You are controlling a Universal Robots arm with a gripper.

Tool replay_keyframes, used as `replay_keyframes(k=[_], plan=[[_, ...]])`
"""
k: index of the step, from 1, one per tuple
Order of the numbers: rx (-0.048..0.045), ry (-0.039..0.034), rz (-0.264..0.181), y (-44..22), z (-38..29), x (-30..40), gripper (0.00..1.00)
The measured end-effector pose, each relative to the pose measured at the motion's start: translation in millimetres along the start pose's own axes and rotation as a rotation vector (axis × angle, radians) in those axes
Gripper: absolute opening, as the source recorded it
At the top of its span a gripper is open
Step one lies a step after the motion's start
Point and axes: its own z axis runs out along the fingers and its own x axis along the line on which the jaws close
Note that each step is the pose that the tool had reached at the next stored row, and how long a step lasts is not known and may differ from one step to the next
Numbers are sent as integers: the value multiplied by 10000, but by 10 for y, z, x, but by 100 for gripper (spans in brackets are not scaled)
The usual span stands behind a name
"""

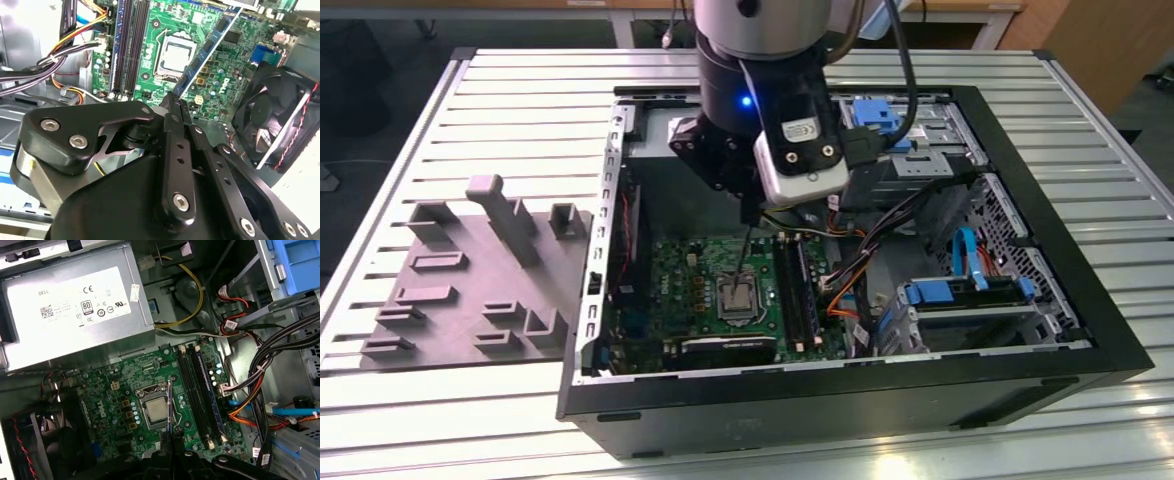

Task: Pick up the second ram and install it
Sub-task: 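Insert the second ram into the second slot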

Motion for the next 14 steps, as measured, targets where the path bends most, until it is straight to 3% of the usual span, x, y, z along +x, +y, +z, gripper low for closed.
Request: replay_keyframes(k=[14], plan=[[-15,23,-769,53,81,-53,12]])
